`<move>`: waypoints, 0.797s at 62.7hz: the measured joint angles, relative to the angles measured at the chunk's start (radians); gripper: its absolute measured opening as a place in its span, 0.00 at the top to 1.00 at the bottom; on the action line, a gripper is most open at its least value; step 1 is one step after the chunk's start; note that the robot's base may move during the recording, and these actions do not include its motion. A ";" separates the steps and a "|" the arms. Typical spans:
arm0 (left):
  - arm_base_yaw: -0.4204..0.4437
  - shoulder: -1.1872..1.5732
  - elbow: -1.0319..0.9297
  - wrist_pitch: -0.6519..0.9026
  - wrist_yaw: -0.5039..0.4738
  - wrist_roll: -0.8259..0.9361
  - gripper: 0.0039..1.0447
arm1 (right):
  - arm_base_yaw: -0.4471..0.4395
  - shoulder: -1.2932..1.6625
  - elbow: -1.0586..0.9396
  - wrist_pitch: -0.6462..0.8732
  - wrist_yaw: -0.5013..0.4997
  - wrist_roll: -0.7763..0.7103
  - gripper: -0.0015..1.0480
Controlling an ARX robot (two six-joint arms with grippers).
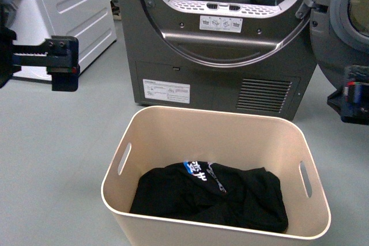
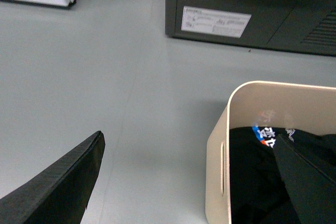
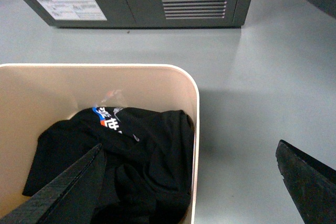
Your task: Move hamper under clothes hanger
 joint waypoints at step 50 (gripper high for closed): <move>-0.098 0.579 0.272 0.057 -0.035 -0.062 0.06 | 0.028 0.661 0.389 -0.058 0.098 -0.010 0.08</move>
